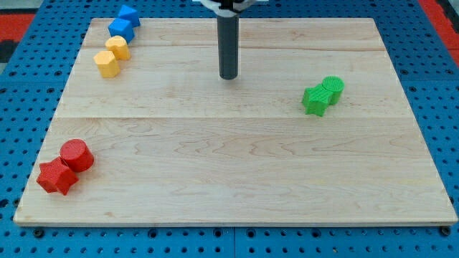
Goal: Slightly move the yellow heart to the left
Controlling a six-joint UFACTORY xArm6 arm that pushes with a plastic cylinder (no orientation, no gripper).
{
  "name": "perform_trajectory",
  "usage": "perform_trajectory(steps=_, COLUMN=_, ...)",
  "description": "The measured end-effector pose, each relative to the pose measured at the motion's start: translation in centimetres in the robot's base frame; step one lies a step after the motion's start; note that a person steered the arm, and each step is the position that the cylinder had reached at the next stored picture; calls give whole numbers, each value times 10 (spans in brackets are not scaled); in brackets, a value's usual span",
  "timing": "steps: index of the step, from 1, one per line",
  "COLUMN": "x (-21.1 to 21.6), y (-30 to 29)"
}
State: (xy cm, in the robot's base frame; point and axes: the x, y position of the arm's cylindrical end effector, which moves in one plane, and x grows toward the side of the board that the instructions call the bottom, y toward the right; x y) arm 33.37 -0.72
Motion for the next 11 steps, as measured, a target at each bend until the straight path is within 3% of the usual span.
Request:
perform_trajectory(steps=2, x=-26, y=-29)
perform_trajectory(steps=3, x=-66, y=-72)
perform_trajectory(steps=7, x=-60, y=-188)
perform_trajectory(steps=8, x=-56, y=-187)
perform_trajectory(steps=9, x=-56, y=-148)
perform_trajectory(steps=10, x=-23, y=-70)
perform_trajectory(steps=11, x=-14, y=-62)
